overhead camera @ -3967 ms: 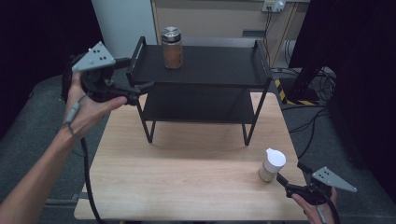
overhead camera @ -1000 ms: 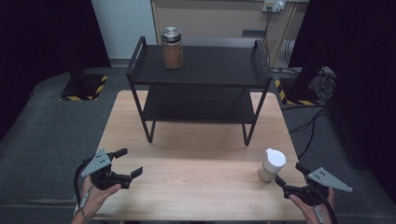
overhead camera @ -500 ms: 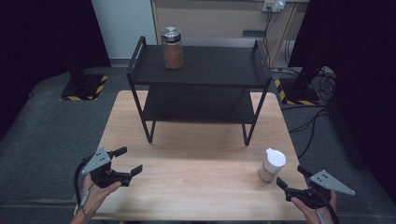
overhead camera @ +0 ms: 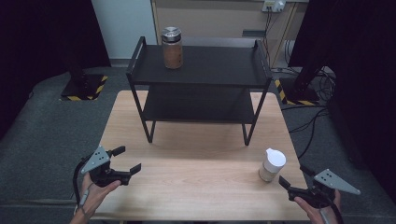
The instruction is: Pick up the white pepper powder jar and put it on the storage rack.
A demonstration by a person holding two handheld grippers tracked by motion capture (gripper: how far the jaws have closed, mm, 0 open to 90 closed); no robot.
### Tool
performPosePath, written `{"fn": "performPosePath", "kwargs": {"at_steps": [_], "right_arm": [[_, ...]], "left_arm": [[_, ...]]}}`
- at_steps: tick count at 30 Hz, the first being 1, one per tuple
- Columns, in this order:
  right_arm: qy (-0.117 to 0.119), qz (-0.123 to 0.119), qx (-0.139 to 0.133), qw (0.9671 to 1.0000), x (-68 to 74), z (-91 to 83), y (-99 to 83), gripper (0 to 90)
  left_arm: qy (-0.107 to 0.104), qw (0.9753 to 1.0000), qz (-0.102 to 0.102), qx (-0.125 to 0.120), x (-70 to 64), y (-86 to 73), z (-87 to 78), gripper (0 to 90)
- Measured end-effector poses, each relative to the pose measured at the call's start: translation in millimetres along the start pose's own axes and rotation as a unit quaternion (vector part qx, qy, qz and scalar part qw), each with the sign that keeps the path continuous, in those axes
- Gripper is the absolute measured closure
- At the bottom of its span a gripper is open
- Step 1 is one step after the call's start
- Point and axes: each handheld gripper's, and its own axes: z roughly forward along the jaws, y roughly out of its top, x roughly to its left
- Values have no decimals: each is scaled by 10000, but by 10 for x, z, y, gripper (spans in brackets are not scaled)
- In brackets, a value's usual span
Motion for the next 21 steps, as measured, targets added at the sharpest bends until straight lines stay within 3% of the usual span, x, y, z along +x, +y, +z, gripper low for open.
{"fn": "performPosePath", "kwargs": {"at_steps": [11,18,21], "right_arm": [[144,-85,43,9999,-104,-121,343,23],[148,-284,276,9991,-160,-136,613,23],[226,-264,378,9987,-176,-78,694,23]], "left_arm": [[85,9999,-69,28,1,-11,-19,31],[75,9999,-93,45,3,-16,-24,31],[123,9999,-101,26,-8,-27,-40,32]]}}
